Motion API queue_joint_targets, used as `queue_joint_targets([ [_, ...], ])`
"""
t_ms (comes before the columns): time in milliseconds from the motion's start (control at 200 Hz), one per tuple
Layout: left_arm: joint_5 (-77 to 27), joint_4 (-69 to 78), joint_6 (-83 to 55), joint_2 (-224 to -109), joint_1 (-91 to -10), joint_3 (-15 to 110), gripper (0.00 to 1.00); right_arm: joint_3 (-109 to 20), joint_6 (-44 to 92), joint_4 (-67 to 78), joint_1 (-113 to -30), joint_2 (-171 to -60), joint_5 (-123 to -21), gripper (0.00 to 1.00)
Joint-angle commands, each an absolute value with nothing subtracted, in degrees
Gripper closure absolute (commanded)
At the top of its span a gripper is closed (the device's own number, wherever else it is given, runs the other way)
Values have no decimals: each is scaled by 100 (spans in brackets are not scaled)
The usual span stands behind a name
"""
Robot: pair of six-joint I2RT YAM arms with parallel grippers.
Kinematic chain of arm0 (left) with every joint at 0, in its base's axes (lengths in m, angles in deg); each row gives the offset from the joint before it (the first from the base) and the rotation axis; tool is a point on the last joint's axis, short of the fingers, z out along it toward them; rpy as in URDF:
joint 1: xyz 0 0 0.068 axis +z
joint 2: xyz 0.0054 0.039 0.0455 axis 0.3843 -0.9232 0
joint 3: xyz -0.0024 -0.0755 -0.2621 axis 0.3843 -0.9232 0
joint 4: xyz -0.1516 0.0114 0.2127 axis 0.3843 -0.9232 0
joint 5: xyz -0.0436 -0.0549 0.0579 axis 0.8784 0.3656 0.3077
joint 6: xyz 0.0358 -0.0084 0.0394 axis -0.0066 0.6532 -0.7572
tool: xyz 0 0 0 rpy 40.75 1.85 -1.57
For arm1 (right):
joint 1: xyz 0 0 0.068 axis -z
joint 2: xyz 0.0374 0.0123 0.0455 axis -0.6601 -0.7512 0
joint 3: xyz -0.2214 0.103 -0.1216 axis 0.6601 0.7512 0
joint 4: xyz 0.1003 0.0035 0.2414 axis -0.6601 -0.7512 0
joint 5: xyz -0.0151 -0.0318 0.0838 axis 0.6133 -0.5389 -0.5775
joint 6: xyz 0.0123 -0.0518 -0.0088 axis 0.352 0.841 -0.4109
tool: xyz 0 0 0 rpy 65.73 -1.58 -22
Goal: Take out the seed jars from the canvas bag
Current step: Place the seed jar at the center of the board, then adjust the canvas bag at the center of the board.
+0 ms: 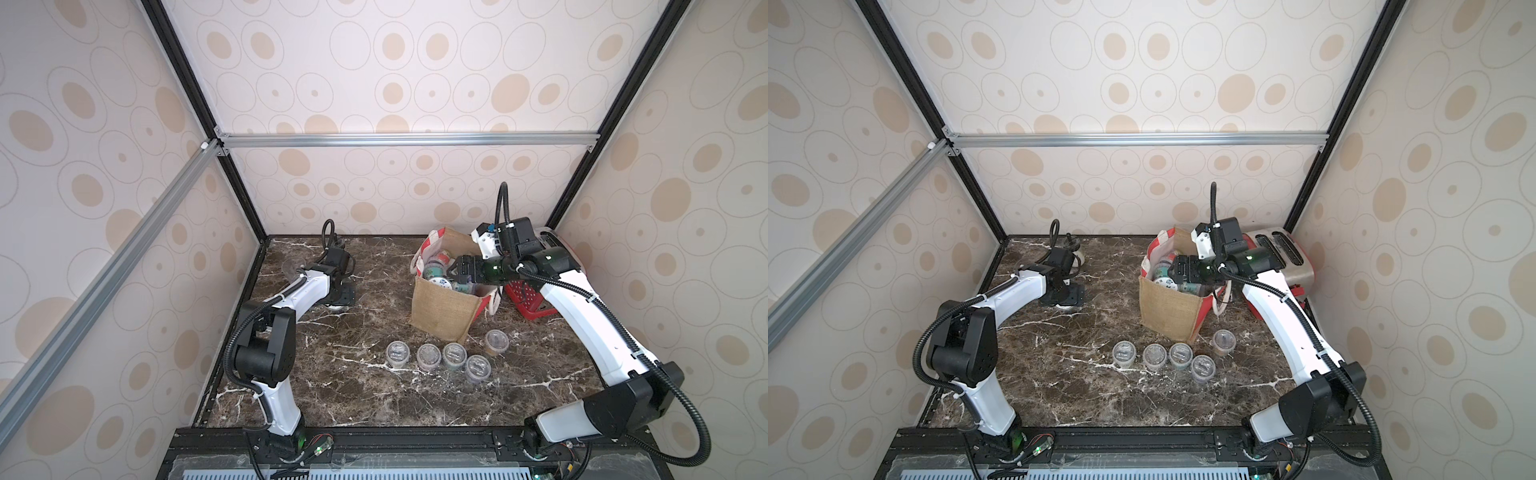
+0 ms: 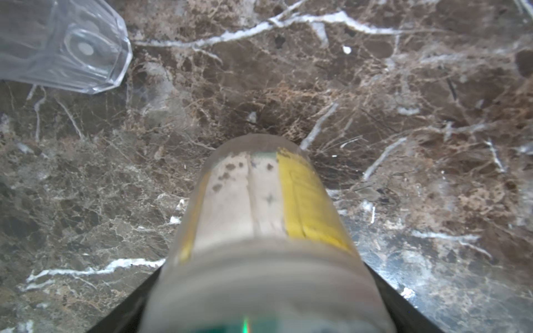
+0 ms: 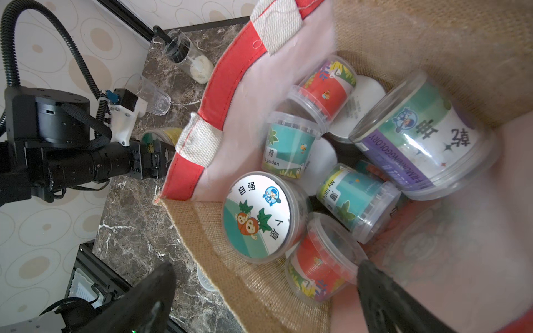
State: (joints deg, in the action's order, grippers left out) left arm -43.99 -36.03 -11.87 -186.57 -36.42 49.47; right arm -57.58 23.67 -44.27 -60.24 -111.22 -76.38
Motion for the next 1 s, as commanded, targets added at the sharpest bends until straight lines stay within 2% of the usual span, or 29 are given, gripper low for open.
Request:
queue_joint_targets([
  [0,-4474,-3871,-1316,-18623,-3589,5217,2,-5955,2558,-4656,-6016,-11175,-7561,0],
  [365,-4206,-3807,-1040,-17596,-3663,5361,2,-5969,2682,-4761,-5989,-11077,-7342,0],
  [475,-4369,-3810,-884,-17041,-4111,5407,2,-5958,2680,-4770,-5937,-11057,-7339,3],
  [555,-4098,-3657,-767,-16743,-4539,5367,2,-5955,2686,-4770,-5907,-11032,-7349,7],
  [750,-3385,-2967,-298,-16625,-5612,5074,15,-5882,2705,-4797,-5769,-11005,-7286,13],
  [835,-3258,-2705,-156,-16887,-5966,5099,24,-5839,2645,-4737,-5424,-10971,-7349,20],
  [930,-2974,-2447,-115,-17331,-6285,5230,31,-5853,2663,-4669,-5283,-10996,-7384,22],
  [995,-2924,-2384,-140,-17658,-6443,5352,33,-5968,2711,-4708,-5240,-11140,-7442,22],
])
